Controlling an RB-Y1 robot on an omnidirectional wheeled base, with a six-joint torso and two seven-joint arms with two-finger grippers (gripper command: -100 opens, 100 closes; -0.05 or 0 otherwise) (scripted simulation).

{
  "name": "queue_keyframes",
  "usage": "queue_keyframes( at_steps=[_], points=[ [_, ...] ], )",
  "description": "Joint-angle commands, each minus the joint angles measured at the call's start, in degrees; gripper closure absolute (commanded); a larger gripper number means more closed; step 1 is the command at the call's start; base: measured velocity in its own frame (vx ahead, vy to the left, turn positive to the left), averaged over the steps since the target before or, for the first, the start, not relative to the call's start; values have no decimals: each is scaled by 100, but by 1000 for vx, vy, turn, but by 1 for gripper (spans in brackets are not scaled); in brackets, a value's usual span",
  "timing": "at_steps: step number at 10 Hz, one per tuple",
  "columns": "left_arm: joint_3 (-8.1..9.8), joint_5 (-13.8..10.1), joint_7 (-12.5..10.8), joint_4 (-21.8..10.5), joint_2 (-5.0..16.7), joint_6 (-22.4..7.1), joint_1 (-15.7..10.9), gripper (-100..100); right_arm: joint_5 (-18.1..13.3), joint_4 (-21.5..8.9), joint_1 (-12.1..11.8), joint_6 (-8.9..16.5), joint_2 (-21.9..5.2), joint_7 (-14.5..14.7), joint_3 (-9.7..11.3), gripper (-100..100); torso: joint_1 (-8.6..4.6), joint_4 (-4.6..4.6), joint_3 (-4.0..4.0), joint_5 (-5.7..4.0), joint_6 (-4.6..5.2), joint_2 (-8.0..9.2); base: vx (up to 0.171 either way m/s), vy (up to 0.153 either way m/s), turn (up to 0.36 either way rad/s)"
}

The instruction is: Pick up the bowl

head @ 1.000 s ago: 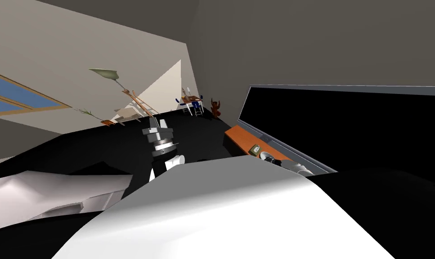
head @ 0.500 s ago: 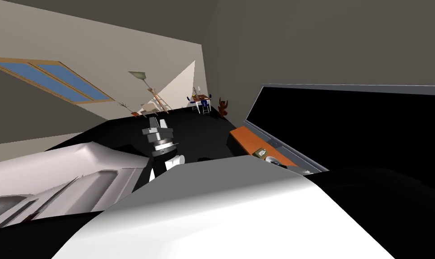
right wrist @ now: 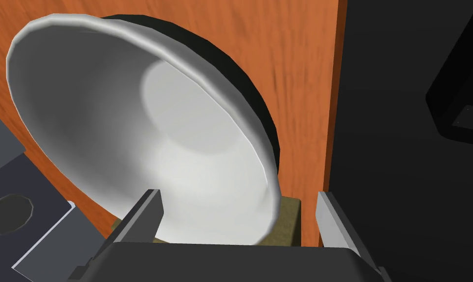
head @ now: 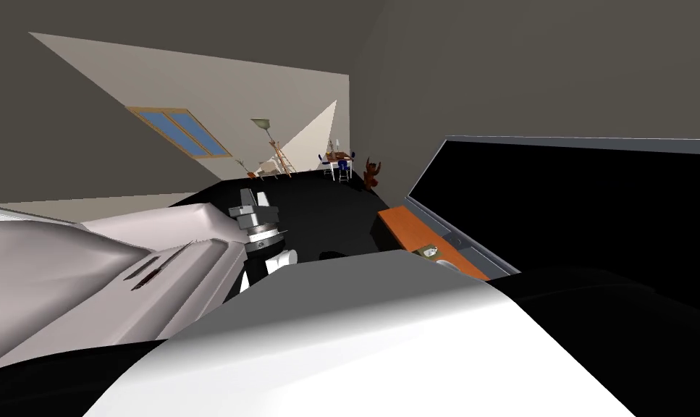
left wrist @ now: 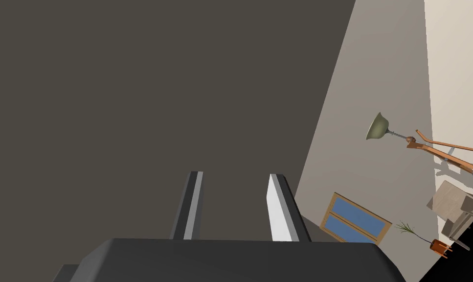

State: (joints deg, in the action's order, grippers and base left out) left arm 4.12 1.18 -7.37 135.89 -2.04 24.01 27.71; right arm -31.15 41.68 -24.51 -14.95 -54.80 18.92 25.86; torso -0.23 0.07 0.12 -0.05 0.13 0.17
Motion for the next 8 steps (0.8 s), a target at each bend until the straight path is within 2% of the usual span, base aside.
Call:
queue_keyframes(
  at_steps=[1, 2, 6, 7, 8],
  points=[
    [0, 0, 0, 0, 0, 0, 0, 0, 0, 0, 0, 0, 0, 0, 0, -100, 0, 0, 0, 0, 0, 0, -5, 10, -6],
    [0, 0, 0, 0, 0, 0, 0, 0, 6, -18, 1, -16, 7, 17, -7, 100, -4, -4, -9, 0, -1, -14, 0, 0, 0],
    [0, 0, 0, 0, 0, 0, 1, 0, 9, -16, 0, -16, 9, 9, -8, 100, -10, -7, -16, -1, -5, -25, 0, 2, -1],
    [0, 0, 0, 0, 0, 0, 1, 0, 9, -16, 0, -16, 10, 8, -8, 0, -9, -7, -16, 1, -5, -25, 0, 0, 0],
    [0, 0, 0, 0, 0, 0, 1, 0, -277, -136, 286, -239, 37, 96, 7, 100, -8, -7, -16, 1, -5, -25, 117, -16, -374]
  ],
)
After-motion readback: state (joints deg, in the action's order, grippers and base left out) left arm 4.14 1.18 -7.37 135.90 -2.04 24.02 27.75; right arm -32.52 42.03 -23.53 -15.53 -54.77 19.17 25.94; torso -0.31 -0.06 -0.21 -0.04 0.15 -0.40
